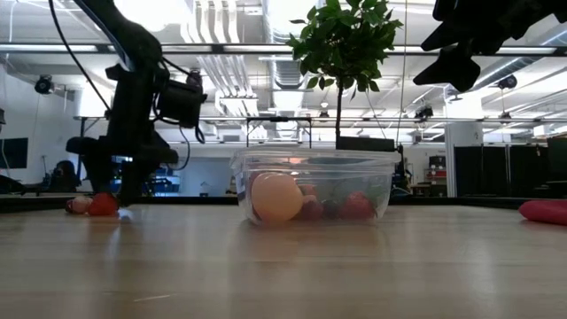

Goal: Pick and placing Produce into tupperware
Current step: Put the red cherry into the transparent bin

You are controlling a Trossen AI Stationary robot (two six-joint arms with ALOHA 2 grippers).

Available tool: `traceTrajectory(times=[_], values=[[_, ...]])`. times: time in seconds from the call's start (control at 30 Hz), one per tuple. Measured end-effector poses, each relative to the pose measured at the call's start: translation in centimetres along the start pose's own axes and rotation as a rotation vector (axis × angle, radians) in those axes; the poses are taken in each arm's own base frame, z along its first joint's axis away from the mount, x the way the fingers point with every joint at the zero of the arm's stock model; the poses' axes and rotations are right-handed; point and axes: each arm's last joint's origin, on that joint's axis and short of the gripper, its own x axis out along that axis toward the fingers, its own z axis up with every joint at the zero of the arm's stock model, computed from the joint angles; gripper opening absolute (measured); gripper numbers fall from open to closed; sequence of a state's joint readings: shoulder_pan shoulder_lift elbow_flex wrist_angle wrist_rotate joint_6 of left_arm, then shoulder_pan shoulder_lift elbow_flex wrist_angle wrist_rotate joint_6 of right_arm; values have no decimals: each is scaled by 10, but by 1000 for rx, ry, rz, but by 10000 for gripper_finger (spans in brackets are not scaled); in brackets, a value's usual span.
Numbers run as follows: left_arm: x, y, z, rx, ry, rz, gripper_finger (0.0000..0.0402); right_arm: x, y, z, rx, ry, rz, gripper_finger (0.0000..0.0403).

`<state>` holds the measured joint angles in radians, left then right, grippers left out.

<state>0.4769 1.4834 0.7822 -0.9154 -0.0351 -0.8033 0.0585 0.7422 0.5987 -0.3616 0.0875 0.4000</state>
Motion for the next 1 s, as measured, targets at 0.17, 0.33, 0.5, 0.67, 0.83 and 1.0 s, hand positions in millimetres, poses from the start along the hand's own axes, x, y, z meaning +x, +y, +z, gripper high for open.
traceTrajectory(times=[0.17,0.33,0.5,0.67,0.83,1.0], values=[[1,3,2,-4,4,3,239,0,0,0,0,0,0,307],[1,3,2,8,5,3,197,0,0,0,0,0,0,311],[1,3,2,8,4,2,146,0,0,0,-6,0,-1,306],[1,2,4,7,-13,-12,120,0,0,0,-8,0,-3,304],[1,1,5,5,-24,-18,108,0,0,0,-11,0,-3,310],[-1,-1,7,12,-37,-30,88,0,0,0,-11,0,-3,308]])
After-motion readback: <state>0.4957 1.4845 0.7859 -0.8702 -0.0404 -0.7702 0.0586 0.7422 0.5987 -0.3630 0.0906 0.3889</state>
